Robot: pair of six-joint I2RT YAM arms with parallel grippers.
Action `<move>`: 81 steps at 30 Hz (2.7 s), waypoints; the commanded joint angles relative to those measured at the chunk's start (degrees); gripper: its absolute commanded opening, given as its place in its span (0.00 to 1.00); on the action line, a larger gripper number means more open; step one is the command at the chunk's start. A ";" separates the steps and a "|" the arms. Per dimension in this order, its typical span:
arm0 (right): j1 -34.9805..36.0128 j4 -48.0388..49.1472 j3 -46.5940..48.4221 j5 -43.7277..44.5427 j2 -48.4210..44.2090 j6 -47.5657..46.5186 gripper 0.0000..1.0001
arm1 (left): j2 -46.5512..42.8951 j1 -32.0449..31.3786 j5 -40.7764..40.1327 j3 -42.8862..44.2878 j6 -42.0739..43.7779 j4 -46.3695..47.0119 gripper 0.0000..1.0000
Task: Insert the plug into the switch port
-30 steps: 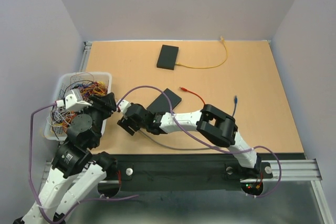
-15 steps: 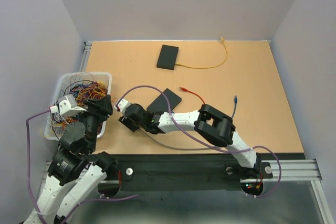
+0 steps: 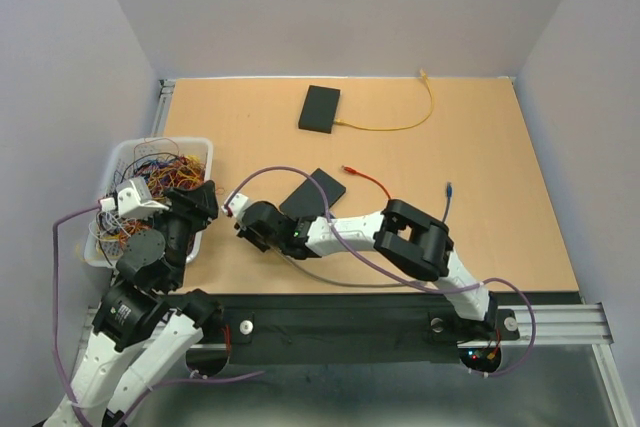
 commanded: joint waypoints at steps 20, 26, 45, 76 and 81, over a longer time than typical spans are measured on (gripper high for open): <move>-10.13 9.39 -45.49 9.54 -50.03 2.19 0.00 | 13.51 -0.09 9.87 -2.90 2.72 14.25 0.72; -18.23 9.66 -49.81 9.97 -53.75 5.09 0.00 | 29.34 -0.01 13.57 -2.91 7.28 29.20 0.77; -23.51 6.34 -44.02 -1.46 -41.27 9.15 0.00 | 77.42 14.06 49.51 0.34 13.88 74.65 0.79; -23.77 9.49 -42.08 -2.95 -32.40 11.35 0.01 | 93.34 15.38 59.98 -3.35 8.60 96.81 0.66; -23.77 10.89 -42.60 -3.83 -31.96 11.87 0.00 | 93.78 15.38 60.94 -2.82 8.87 96.11 0.66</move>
